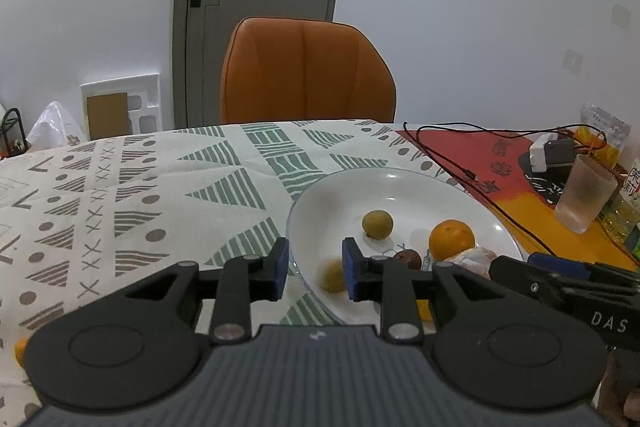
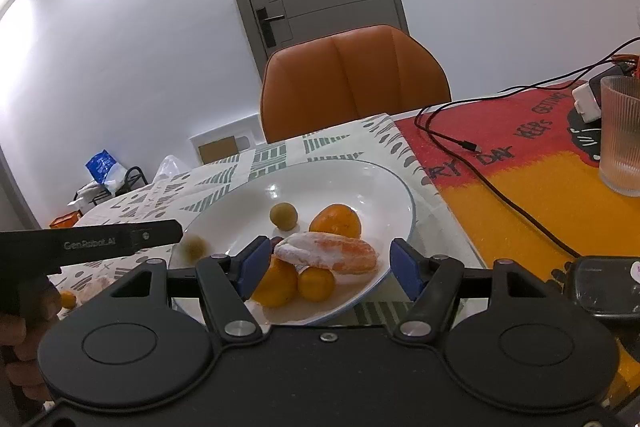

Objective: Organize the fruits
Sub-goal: 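Lower both held fruits into the bowl and open both tools, then withdraw both tools and grasp a tangerine with the left tool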

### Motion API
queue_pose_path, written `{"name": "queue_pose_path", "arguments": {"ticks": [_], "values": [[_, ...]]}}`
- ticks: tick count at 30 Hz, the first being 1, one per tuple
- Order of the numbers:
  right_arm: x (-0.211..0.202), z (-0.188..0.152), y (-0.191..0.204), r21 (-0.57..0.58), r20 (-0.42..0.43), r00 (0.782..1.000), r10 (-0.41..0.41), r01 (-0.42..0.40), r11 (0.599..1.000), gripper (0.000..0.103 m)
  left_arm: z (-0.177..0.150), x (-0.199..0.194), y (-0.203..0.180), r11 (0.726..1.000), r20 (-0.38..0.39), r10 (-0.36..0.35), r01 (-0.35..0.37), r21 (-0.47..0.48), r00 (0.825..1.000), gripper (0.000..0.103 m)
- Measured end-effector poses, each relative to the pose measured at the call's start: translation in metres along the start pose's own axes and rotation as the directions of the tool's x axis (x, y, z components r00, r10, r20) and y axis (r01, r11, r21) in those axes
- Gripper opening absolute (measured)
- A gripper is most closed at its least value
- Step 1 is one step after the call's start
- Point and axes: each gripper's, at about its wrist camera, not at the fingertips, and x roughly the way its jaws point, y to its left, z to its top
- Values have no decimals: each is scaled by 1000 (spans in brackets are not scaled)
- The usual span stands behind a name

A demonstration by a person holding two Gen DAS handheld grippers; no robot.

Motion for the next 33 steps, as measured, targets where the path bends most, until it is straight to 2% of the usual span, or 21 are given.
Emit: {"name": "queue_pose_path", "arguments": {"ticks": [10,17,26,29,33], "values": [[-4,-1,9,-10,0,1000,17,-17,1000,66,-5,-12,15,999,-17,24,-25,-29,1000,28],[-10,-2,19,-18,4,1000,25,-25,1000,66,-10,-23,31,997,-31,54,-56,-58,998,40],[-12,-4,34,-27,6,999,41,-40,999,66,-12,-45,50,992,-4,97,-97,-86,995,65],[-12,-5,40,-33,3,999,53,-53,998,66,-14,-51,58,986,-1,131,-130,-102,991,78],[-11,-6,50,-49,-4,997,71,-71,996,66,-18,-60,74,974,8,188,-186,-128,982,86]]}}
